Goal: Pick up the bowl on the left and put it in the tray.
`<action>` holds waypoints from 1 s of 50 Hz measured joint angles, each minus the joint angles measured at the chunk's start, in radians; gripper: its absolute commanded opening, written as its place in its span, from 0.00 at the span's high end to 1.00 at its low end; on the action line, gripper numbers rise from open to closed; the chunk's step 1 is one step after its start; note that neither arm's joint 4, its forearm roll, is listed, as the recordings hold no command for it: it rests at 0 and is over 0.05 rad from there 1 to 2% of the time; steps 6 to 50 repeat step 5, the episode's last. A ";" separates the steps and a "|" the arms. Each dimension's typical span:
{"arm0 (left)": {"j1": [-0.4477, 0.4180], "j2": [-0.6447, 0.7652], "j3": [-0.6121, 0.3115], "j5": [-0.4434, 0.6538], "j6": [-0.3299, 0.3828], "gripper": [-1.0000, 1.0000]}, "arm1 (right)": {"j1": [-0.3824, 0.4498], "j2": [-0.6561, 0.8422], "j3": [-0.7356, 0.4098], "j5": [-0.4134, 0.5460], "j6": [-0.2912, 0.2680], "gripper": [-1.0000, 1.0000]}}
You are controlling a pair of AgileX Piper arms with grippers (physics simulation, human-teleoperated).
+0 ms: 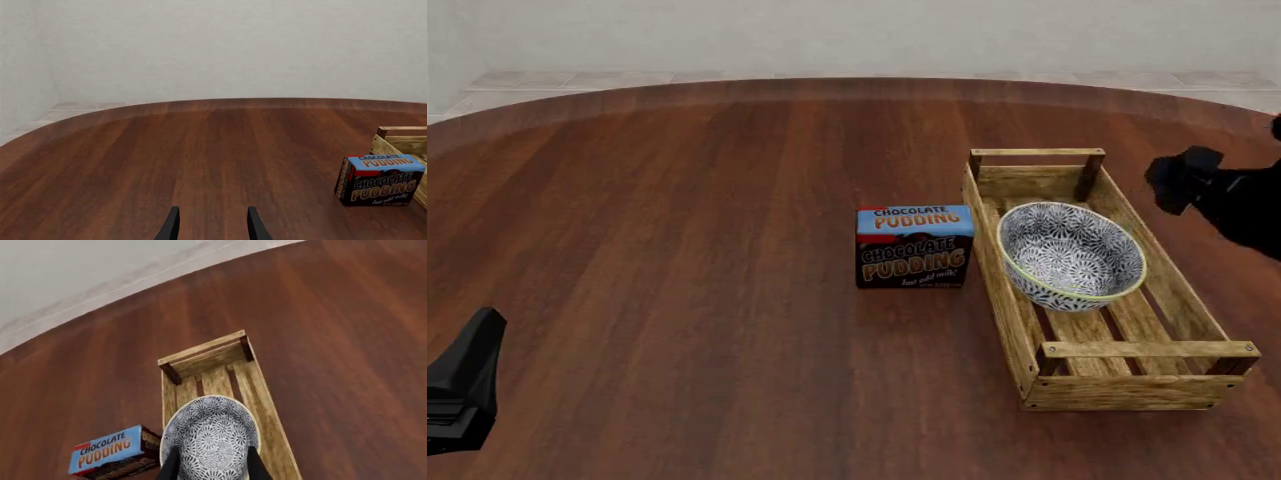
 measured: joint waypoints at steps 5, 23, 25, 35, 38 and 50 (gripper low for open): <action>0.000 0.000 0.000 0.000 0.000 0.00 | 0.015 -0.027 -0.022 0.021 -0.048 0.00; 0.000 0.000 0.000 0.000 0.000 0.00 | 0.015 -0.027 -0.022 0.021 -0.048 0.00; 0.000 0.000 0.000 0.000 0.000 0.00 | 0.015 -0.027 -0.022 0.021 -0.048 0.00; 0.000 0.000 0.000 0.000 0.000 0.00 | 0.015 -0.027 -0.022 0.021 -0.048 0.00; 0.000 0.000 0.000 0.000 0.000 0.00 | 0.015 -0.027 -0.022 0.021 -0.048 0.00; 0.000 0.000 0.000 0.000 0.000 0.00 | 0.015 -0.027 -0.022 0.021 -0.048 0.00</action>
